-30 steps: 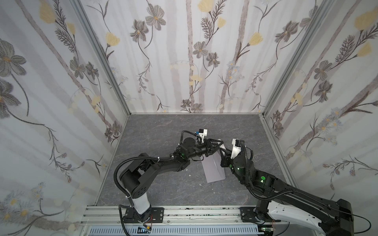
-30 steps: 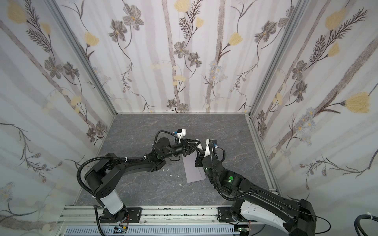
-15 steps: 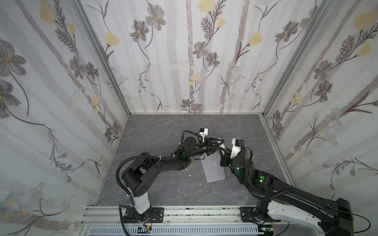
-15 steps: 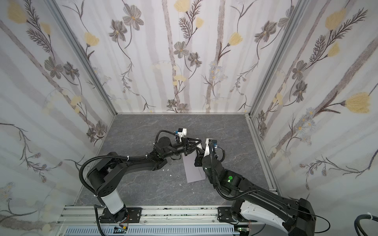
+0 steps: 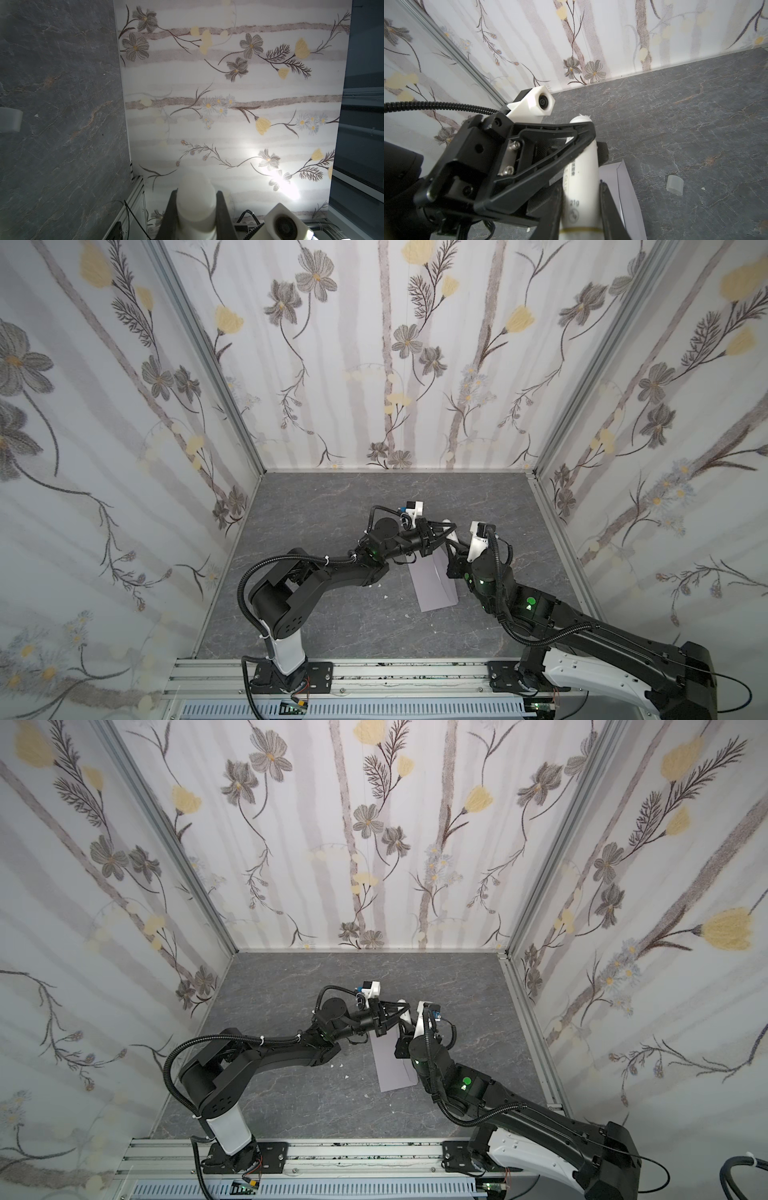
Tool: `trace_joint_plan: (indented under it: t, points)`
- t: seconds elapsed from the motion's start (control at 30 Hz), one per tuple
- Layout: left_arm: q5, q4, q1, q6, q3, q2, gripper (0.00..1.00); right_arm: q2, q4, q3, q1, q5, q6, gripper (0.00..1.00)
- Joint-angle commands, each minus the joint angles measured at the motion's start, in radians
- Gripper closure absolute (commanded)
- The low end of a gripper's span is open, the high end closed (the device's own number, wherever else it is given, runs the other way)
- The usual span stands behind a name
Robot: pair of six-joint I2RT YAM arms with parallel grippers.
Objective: Place the letter into the envelope and seal it
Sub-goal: 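Grasp the glue stick with the left gripper while the right gripper releases it, then lower the open right gripper to the flap edge while the left holds the stick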
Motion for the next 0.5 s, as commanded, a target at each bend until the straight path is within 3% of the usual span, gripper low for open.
trace_joint_plan:
  t: [0.0,0.07,0.17,0.47]
  points:
    - [0.002,0.06,0.002,0.064,-0.007,-0.01,1.0,-0.014,0.044,-0.011,0.001,-0.025,0.015,0.85]
    - [0.002,0.057,0.01,0.086,-0.019,-0.016,1.0,-0.034,0.048,-0.023,-0.002,-0.043,0.024,0.73]
    - [-0.005,0.04,0.034,0.126,-0.06,-0.029,1.0,-0.081,0.021,-0.03,-0.012,-0.089,0.042,0.64]
    - [-0.104,-0.493,0.063,0.564,-0.125,-0.184,1.0,-0.181,-0.166,-0.04,-0.151,-0.313,0.091,0.63]
